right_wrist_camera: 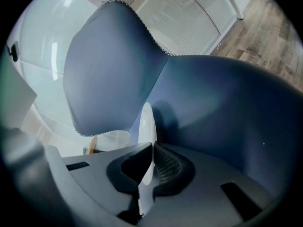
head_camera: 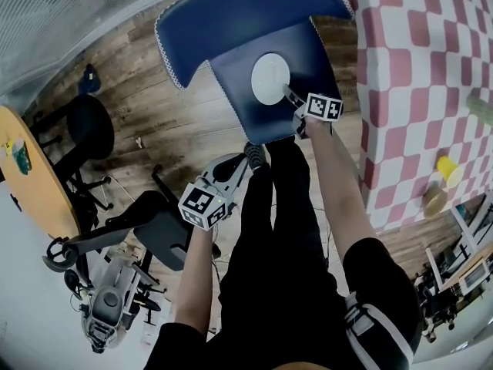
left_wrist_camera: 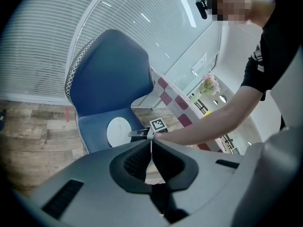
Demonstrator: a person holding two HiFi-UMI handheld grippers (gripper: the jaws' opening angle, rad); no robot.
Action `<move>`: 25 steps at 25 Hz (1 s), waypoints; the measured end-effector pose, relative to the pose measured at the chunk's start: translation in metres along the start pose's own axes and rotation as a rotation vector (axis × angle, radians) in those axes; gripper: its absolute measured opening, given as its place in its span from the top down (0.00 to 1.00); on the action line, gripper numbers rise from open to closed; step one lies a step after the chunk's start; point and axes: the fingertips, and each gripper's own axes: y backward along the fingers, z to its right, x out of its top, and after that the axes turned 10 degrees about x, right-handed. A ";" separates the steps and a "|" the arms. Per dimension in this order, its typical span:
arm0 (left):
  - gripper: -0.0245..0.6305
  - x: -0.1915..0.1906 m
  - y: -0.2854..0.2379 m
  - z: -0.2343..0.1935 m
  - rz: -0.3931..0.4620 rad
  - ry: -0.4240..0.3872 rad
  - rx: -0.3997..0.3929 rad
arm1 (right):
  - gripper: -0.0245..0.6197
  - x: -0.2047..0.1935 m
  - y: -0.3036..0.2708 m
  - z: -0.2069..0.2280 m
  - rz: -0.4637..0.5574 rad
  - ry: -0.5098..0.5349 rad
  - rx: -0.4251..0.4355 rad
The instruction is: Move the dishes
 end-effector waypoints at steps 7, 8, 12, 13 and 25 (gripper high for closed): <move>0.92 0.022 0.022 0.017 0.035 -0.013 -0.017 | 0.92 -0.008 0.008 -0.032 0.008 -0.039 0.001; 0.92 0.024 0.027 0.017 0.040 -0.016 -0.018 | 0.92 -0.008 0.009 -0.037 0.011 -0.038 0.003; 0.92 0.031 0.046 0.020 0.053 -0.032 -0.018 | 0.92 -0.009 0.016 -0.064 0.011 -0.026 0.009; 0.92 0.032 0.052 0.023 0.057 -0.035 -0.018 | 0.92 -0.009 0.019 -0.071 0.008 -0.023 0.012; 0.92 0.024 0.157 0.052 0.125 -0.097 -0.059 | 0.92 -0.039 0.062 -0.175 0.038 0.027 0.022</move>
